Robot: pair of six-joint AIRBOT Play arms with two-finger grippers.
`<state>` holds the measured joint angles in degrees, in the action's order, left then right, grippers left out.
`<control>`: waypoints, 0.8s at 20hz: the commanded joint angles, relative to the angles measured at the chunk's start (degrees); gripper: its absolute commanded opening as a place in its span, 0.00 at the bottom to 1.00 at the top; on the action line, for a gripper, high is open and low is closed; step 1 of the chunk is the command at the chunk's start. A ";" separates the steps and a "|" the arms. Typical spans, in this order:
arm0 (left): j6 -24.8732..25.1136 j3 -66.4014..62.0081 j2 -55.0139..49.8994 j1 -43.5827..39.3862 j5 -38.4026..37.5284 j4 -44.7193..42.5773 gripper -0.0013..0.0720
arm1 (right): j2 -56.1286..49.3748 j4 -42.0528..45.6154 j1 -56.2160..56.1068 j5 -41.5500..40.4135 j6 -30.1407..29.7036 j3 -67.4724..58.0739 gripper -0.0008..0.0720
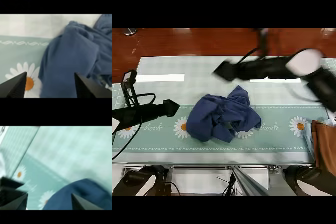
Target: Fold the shirts.
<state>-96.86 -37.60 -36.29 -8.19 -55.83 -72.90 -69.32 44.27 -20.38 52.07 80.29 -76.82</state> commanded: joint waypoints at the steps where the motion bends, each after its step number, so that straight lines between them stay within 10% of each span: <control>1: -1.55 -0.28 -0.22 0.79 -8.79 -6.69 0.97 | 5.07 6.38 22.36 13.94 -0.55 -1.70 0.86; 8: -1.31 10.08 -7.87 5.44 -2.75 10.97 0.97 | 18.58 5.73 49.44 13.51 -1.68 33.92 0.86; 13: 25.79 9.94 -20.76 4.31 -1.22 41.27 0.97 | 19.12 -0.11 42.16 11.26 -5.68 47.04 0.86; 16: 28.92 8.35 -28.48 2.67 -0.94 42.86 0.97 | 18.05 0.42 35.23 8.48 -5.73 47.43 0.86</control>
<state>-76.05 -28.47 -58.02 -4.49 -57.14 -38.35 -50.89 45.56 19.57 62.85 75.37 -32.29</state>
